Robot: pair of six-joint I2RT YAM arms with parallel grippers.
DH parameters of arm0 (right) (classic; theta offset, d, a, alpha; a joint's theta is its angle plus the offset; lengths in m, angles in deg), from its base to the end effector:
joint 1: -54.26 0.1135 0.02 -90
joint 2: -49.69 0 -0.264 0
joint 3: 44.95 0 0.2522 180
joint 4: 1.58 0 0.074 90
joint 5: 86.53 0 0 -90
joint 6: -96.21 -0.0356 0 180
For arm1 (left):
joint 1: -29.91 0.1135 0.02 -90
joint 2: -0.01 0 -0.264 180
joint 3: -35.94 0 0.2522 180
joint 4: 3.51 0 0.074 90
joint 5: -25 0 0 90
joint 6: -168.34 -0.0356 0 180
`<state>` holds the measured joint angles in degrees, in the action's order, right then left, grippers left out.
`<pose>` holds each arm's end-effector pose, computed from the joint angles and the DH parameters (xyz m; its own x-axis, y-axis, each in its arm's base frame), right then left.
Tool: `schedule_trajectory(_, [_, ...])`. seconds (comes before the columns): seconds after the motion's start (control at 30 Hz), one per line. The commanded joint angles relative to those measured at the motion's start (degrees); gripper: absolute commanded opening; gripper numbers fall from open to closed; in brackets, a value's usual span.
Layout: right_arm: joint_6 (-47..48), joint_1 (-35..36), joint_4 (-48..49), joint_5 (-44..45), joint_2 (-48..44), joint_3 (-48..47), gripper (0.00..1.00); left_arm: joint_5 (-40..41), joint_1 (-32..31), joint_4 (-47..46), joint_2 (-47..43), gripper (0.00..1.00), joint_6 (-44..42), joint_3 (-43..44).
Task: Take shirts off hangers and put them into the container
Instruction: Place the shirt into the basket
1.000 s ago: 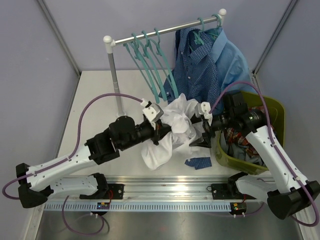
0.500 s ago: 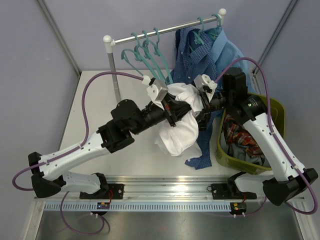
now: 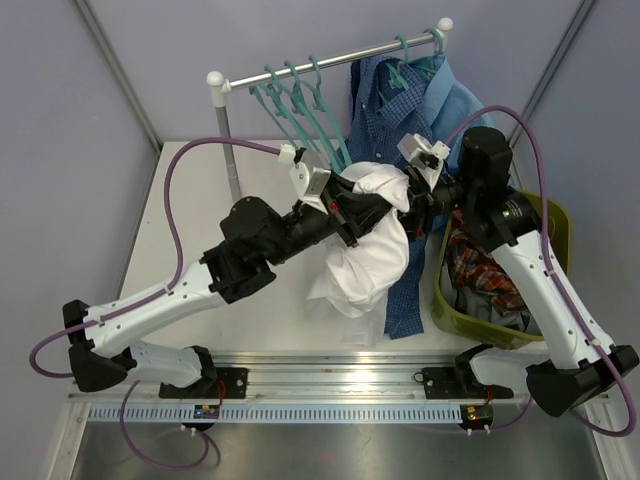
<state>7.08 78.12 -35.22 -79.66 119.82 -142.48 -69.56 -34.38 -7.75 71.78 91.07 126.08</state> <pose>0.1978 0.1262 0.4693 -0.0850 -0.0396 -0.9956 -0.9524 -0.2905 0.0928 0.1180 -0.2516 0.4858 -0.0422 -0.4186 -0.9072 0.9439 0.2810 -0.1736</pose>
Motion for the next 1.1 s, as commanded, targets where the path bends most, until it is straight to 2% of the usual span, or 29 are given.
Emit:
schedule_trajectory(0.0, [8.74,-4.16,-8.35,0.78,-0.08,-0.43,0.00,-3.80,-1.62,-5.38,-4.26,0.16,1.77,1.67])
schedule_trajectory(0.03, [11.41,-4.95,-11.64,1.74,-0.08,-2.00,0.00,-3.18,-1.63,-4.42,-5.05,0.30,1.34,1.32])
schedule_trajectory(0.13, [23.36,-7.33,-25.35,8.40,0.27,-6.92,0.00,-1.25,-1.54,-1.26,-8.57,0.58,-0.42,0.61])
schedule_trajectory(0.2, [27.59,-7.68,-30.19,15.76,-0.16,-8.95,0.00,0.59,-1.54,1.03,-11.64,0.69,-2.17,0.35])
schedule_trajectory(0.23, [28.31,-7.95,-31.18,17.90,-0.34,-10.87,0.00,1.99,-1.54,3.73,-12.69,0.78,-2.71,0.09])
schedule_trajectory(0.37, [30.78,-9.44,-36.54,29.06,-0.78,-19.22,0.00,7.71,-1.54,12.09,-18.84,0.92,-5.96,-2.72])
schedule_trajectory(0.43, [31.22,-12.68,-38.56,34.25,-0.87,-25.37,0.00,12.26,-1.54,17.09,-23.50,0.99,-7.19,-5.09])
schedule_trajectory(0.57, [31.48,-17.08,-41.02,40.49,-0.61,-34.95,0.00,19.75,-1.62,26.33,-31.41,0.99,-8.60,-12.02])
schedule_trajectory(0.7, [33.49,-18.76,-44.45,51.80,1.50,-44.44,0.00,26.86,-1.54,37.48,-38.27,0.99,-7.38,-16.60])
schedule_trajectory(0.83, [33.86,-21.64,-43.85,59.65,1.59,-49.03,0.00,30.04,-1.54,40.58,-46.78,0.99,-5.27,-22.23])
schedule_trajectory(1.07, [33.77,-27.01,-39.54,71.96,0.71,-52.20,0.00,32.33,-1.54,42.26,-52.60,0.99,-4.03,-26.63])
